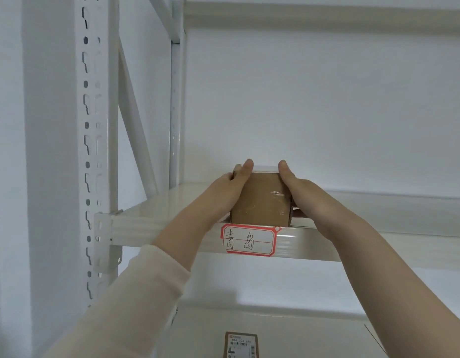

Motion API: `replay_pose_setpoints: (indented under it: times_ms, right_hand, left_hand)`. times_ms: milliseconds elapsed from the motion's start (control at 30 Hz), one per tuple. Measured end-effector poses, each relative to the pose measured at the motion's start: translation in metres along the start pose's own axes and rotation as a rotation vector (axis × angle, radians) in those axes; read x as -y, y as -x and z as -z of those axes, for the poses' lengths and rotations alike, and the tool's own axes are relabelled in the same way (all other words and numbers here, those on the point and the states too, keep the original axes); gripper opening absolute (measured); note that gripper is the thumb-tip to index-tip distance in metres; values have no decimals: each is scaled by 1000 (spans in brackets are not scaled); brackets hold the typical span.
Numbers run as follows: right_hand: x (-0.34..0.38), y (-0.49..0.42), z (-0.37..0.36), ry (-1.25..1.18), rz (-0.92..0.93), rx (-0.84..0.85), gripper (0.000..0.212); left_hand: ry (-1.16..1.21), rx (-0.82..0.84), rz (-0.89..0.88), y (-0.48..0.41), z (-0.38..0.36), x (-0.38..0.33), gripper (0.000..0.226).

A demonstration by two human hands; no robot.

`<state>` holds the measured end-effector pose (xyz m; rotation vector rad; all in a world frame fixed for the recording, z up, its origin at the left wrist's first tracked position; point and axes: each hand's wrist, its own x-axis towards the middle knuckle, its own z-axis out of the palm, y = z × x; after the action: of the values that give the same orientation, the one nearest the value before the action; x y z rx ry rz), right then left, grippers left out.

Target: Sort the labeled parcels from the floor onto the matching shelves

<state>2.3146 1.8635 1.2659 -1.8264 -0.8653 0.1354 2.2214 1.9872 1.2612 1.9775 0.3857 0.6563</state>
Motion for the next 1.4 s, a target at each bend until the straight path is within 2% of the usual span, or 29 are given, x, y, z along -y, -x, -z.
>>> replay_pose_setpoints:
  times_ms: [133,167,233,267,300,367,433,533,767,900,1067,1300,1400]
  right_hand:
    - [-15,-6,2,-59,14,66,56]
    - [-19,-7,3,-52,27,88,67]
    - [-28,-12,10,23,66,100,103]
    - [-31,-13,14,71,92,96,114]
    - [-32,-12,16,105,112,86,114]
    - [-33,-12,19,128,145,59,105]
    - [-35,-14,17,131,172,51,99]
    - [-34,-17,11,93,194,27,74]
    - [-28,-33,1,69,158,-8,62]
    - [-24,-42,-2,3,127,15,36]
    - [-24,-53,-1,-33,98,61,20]
    - [-25,-61,-2,-42,68,48,18]
    - [-28,-64,-2,-55,41,54,42]
  left_hand:
    - [23,37,-41,-6,5,12,57]
    - [6,42,-56,-7,6,16,58]
    - [-79,46,-83,-11,12,22,75]
    - [-141,32,-96,-11,15,24,84]
    - [-195,13,-102,-11,17,25,90]
    - [-241,2,-113,-11,20,27,92]
    - [-229,23,-118,-10,20,26,79]
    - [-199,36,-115,-12,17,26,69]
    - [-188,39,-39,-32,14,19,58]
    - [-193,54,3,-45,14,16,54]
    - [-207,73,40,-59,15,14,58]
    - [-225,67,58,-66,12,15,59]
    - [-267,77,47,-70,10,22,59]
